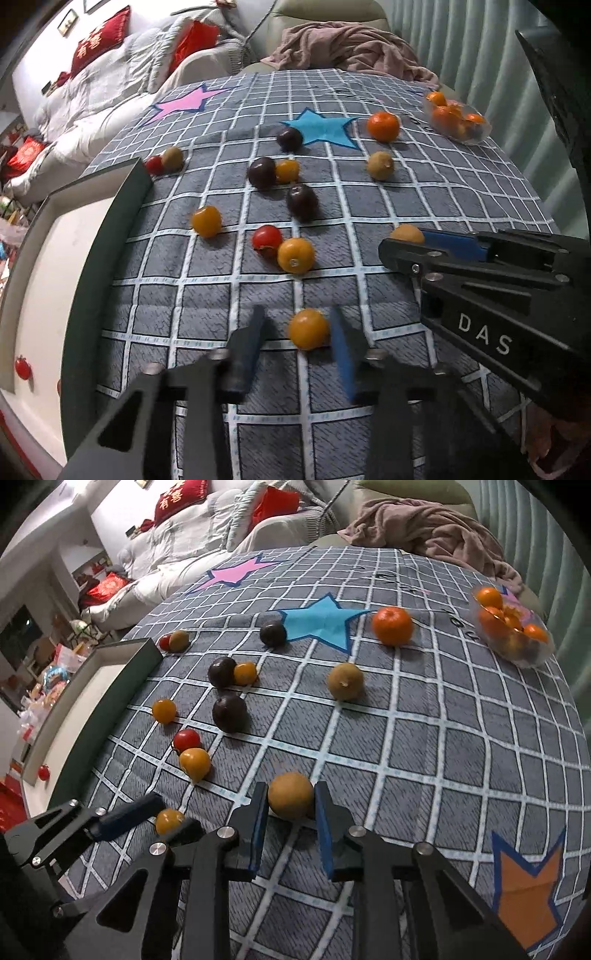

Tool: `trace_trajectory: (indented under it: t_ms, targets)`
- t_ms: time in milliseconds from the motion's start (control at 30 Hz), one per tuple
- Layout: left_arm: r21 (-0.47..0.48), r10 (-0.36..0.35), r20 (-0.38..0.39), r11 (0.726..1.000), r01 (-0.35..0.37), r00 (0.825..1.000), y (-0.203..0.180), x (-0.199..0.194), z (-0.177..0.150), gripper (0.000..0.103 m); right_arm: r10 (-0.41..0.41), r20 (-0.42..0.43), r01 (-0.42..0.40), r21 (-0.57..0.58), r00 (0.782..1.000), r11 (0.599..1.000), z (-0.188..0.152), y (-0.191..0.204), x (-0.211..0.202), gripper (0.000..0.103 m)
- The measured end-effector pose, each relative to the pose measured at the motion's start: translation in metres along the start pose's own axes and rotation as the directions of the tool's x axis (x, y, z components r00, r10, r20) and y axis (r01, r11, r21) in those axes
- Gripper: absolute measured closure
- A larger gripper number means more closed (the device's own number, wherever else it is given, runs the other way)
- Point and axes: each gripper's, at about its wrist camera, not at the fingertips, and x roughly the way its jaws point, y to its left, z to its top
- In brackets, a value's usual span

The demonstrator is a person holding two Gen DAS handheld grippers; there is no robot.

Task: Organize fruits
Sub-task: 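Carry the yellow tomato and brown fruit over the white tray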

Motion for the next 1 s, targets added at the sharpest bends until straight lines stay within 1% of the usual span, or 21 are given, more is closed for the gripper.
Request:
trace_trajectory:
  t_ms: [67, 133, 267, 400, 767, 1000]
  targets:
    - [0.006, -0.008, -0.004, 1.000, 0.008, 1.000, -0.001, -0.001, -0.001, 0.080, 0.005, 0.001, -0.005, 0.014, 1.000, 1.000, -0.002, -0.003, -0.003, 0.076]
    - [-0.007, -0.017, -0.008, 1.000, 0.017, 1.000, 0.002, -0.003, -0.002, 0.080, 0.009, 0.002, -0.009, 0.025, 1.000, 1.000, -0.006, -0.005, -0.008, 0.076]
    - [-0.060, -0.052, -0.028, 0.997, 0.050, 0.998, 0.015, -0.009, -0.007, 0.080, 0.014, 0.007, -0.015, 0.036, 1.000, 0.999, -0.013, -0.006, -0.016, 0.076]
    - [-0.098, -0.067, -0.038, 0.993, 0.063, 0.997, 0.029, -0.015, -0.013, 0.080, 0.022, 0.010, -0.022, 0.045, 1.000, 0.999, -0.019, -0.004, -0.022, 0.076]
    - [-0.122, -0.071, -0.004, 0.990, 0.070, 0.997, 0.050, -0.040, -0.023, 0.080, 0.023, 0.017, -0.023, 0.025, 1.000, 0.999, -0.025, 0.013, -0.037, 0.076]
    - [-0.139, -0.076, 0.036, 0.987, 0.080, 0.996, 0.063, -0.057, -0.023, 0.080, 0.017, 0.024, -0.017, -0.008, 1.000, 1.000, -0.022, 0.031, -0.045, 0.076]
